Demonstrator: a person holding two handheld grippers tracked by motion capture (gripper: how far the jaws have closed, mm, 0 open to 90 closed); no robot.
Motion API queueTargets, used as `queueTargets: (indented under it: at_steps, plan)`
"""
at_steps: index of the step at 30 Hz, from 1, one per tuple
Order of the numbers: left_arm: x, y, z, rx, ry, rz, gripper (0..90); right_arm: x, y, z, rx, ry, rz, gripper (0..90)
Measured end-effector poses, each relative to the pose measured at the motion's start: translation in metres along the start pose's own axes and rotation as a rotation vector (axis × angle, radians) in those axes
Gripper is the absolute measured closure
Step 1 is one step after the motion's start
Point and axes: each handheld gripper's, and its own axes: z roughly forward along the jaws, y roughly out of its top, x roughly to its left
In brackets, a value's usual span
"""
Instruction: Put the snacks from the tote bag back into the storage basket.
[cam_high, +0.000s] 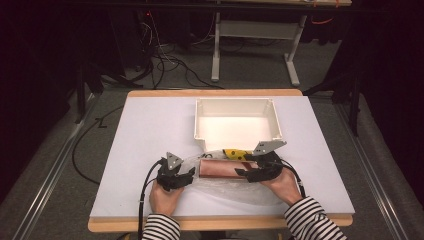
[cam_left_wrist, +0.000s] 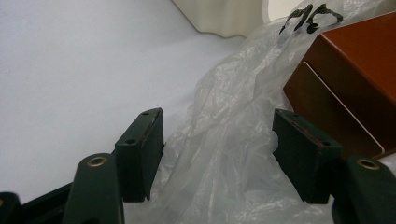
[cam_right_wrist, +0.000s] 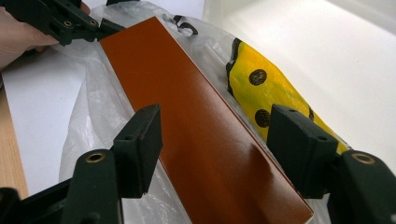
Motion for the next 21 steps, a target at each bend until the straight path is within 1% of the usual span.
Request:
queueTargets:
  at_steps: [6,9,10,13,21]
  plan:
    - [-0.0006,0.0006,0.0017,0.015,0.006,0.005,34.6,-0.0008,0.0003,0.0044,0.018,0.008,-0.003,33.3]
    - [-0.0007,0.0008,0.0019,0.019,0.006,0.005,34.6,-0.0003,0.0003,0.0071,0.028,0.005,-0.002,32.9]
    - [-0.0006,0.0008,0.0018,0.02,0.005,0.005,34.6,-0.0004,0.0004,0.0083,0.031,0.002,-0.013,32.9]
    - [-0.0006,0.0008,0.0019,0.02,0.004,0.004,34.6,0.0005,-0.0002,0.0099,0.044,-0.002,-0.017,32.6]
    - [-0.0005,0.0007,0.002,0.018,0.005,0.003,34.5,0.0005,-0.0006,0.0108,0.045,0.01,-0.019,31.4]
